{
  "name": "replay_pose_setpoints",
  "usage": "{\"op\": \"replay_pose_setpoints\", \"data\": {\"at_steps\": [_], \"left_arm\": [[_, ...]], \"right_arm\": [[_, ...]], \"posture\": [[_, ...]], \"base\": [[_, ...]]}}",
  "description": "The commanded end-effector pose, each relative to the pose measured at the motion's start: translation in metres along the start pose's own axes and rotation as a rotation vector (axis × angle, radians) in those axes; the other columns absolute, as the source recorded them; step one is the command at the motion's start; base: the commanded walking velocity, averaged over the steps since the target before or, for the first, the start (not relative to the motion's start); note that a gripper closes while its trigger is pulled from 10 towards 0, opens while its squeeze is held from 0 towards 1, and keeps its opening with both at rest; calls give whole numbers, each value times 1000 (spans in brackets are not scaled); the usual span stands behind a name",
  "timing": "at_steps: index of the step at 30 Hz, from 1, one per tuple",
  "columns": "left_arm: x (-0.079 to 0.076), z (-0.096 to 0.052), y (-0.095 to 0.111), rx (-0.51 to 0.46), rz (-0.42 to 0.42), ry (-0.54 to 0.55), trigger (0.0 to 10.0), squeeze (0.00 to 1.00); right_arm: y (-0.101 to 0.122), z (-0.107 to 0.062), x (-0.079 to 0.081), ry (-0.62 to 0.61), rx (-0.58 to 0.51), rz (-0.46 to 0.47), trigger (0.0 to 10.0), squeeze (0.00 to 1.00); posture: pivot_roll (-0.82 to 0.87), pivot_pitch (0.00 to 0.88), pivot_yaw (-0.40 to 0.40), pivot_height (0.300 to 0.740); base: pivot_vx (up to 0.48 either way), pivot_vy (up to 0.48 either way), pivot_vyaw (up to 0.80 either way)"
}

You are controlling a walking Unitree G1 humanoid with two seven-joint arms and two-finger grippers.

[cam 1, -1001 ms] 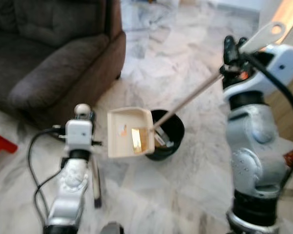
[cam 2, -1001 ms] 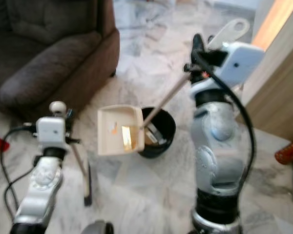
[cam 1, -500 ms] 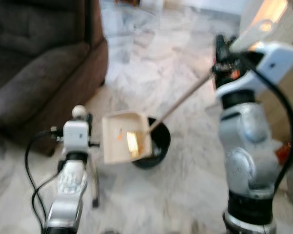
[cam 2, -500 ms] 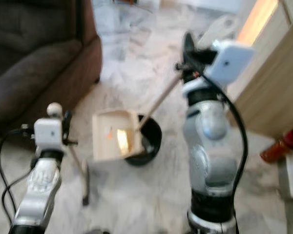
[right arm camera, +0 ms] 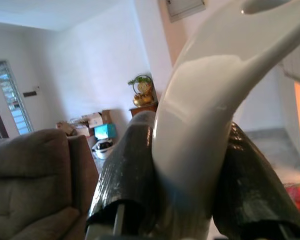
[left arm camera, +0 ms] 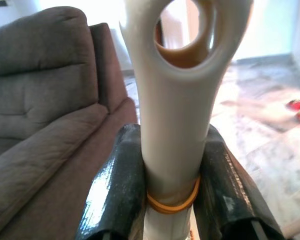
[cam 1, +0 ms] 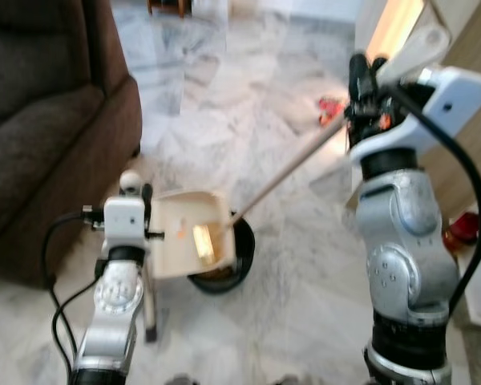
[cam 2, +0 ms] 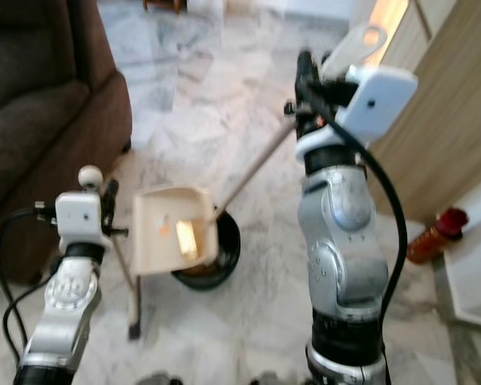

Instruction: Sweep floor

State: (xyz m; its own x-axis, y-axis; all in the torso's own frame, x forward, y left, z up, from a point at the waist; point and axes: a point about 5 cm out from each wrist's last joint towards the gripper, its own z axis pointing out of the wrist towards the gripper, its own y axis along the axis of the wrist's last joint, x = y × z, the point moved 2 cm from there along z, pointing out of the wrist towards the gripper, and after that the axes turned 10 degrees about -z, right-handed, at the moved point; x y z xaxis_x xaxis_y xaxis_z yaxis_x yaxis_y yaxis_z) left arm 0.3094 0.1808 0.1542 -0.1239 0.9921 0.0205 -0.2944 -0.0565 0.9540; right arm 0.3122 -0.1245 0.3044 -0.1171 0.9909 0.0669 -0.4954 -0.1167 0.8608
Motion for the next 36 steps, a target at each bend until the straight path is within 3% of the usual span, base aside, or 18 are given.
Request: {"op": "replay_pose_setpoints", "data": {"at_steps": [1, 23, 29, 36], "left_arm": [[-3, 2, 7, -38, 3, -10, 10000, 0], [-3, 1, 8, -38, 1, -6, 10000, 0], [-5, 0, 10, -56, -11, -14, 10000, 0], [-5, 0, 10, -51, -12, -17, 10000, 0]], "right_arm": [[22, 1, -2, -13, -103, -4, 10000, 0], [24, 0, 3, -1, -113, 5, 10000, 0], [24, -1, 8, 9, -112, 14, 10000, 0], [28, -4, 18, 63, -152, -62, 10000, 0]], "posture": [[61, 165, -22, 740], [59, 178, -25, 740], [62, 184, -24, 740], [61, 187, -24, 740]], "base": [[289, 0, 0], [290, 0, 0], [0, 0, 0], [0, 0, 0]]}}
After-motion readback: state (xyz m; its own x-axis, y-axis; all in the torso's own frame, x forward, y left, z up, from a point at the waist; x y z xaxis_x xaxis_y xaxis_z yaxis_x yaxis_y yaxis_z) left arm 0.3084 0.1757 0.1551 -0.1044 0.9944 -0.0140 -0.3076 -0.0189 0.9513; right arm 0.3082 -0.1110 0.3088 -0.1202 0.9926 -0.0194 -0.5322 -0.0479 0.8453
